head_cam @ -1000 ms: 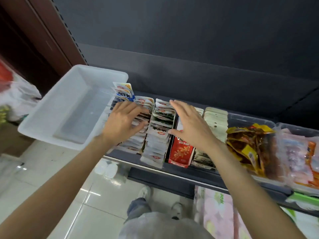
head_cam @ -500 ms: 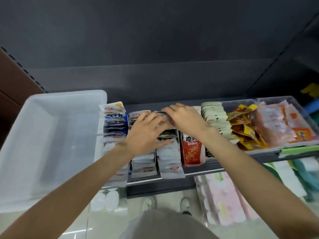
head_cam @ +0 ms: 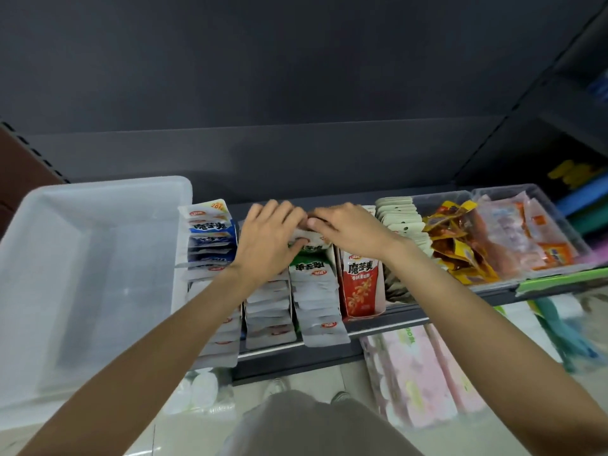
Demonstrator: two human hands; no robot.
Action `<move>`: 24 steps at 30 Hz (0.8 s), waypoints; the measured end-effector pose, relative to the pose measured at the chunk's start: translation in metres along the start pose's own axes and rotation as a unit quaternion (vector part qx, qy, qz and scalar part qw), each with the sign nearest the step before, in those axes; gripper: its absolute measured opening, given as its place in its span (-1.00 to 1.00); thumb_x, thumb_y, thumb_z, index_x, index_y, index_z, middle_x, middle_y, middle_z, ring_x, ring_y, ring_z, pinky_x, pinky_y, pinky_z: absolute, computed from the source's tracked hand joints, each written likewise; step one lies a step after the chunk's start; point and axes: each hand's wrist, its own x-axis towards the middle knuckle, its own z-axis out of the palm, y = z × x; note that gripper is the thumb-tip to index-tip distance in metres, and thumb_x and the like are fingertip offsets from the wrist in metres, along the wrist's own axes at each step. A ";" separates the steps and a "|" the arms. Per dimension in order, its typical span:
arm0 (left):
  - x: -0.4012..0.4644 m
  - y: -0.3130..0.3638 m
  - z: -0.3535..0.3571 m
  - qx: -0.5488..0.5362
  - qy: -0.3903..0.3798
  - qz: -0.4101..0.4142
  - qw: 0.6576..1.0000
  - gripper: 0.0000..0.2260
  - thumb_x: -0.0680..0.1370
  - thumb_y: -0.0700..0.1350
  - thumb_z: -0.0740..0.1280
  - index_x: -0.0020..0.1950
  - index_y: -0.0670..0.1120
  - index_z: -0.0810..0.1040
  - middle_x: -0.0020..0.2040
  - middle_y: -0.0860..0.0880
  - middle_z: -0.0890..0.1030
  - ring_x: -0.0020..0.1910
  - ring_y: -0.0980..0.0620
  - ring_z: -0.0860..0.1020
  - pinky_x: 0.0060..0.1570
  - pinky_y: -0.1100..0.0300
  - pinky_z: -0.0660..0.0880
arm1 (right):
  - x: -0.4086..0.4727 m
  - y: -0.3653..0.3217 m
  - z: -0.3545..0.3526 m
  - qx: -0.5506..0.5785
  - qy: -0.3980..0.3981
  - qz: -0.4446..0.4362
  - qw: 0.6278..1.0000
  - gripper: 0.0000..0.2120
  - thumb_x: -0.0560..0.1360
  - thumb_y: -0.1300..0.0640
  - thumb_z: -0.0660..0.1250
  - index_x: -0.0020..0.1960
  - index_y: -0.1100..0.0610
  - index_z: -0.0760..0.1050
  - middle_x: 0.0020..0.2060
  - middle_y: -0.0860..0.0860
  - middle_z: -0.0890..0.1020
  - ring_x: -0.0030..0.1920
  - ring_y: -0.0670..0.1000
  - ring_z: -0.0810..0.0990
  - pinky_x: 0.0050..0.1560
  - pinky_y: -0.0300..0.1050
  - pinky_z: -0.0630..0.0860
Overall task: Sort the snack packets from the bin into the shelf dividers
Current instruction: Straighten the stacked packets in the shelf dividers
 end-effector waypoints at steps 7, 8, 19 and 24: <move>-0.018 0.017 -0.009 -0.043 0.023 0.054 0.997 -0.69 0.32 -0.03 0.47 -0.10 -0.03 0.38 -0.14 -0.02 0.49 -0.11 0.00 0.35 -0.12 0.17 0.21 | -0.017 0.000 0.020 -0.083 0.050 -0.059 0.993 -0.58 0.54 0.17 0.27 0.39 0.10 0.34 0.22 0.07 0.55 0.15 0.12 0.53 0.05 0.03 0.48; -0.026 0.022 -0.012 -0.047 0.012 0.080 0.996 -0.68 0.33 0.04 0.44 -0.09 -0.02 0.37 -0.13 -0.02 0.49 -0.10 0.00 0.35 -0.10 0.15 0.24 | -0.015 0.000 0.022 -0.073 0.062 -0.058 0.994 -0.57 0.52 0.20 0.28 0.38 0.08 0.36 0.20 0.07 0.57 0.12 0.14 0.55 0.02 0.04 0.50; -0.040 0.035 -0.004 0.049 -0.151 0.096 0.983 -0.80 0.30 -0.11 0.47 -0.11 -0.05 0.58 -0.22 -0.01 0.60 -0.24 0.00 0.58 -0.17 0.13 0.45 | -0.013 0.008 0.018 -0.028 0.056 -0.062 0.996 -0.54 0.54 0.05 0.30 0.42 -0.02 0.31 0.28 -0.01 0.52 0.17 0.10 0.54 0.15 0.01 0.45; -0.039 0.033 0.004 0.072 -0.113 0.110 0.985 -0.90 0.38 -0.10 0.48 -0.13 -0.02 0.63 -0.28 0.03 0.62 -0.32 0.04 0.59 -0.15 0.17 0.29 | -0.021 0.011 0.019 0.002 0.037 -0.066 0.997 -0.46 0.56 0.01 0.28 0.49 -0.01 0.21 0.38 -0.01 0.41 0.28 0.07 0.46 0.22 -0.03 0.43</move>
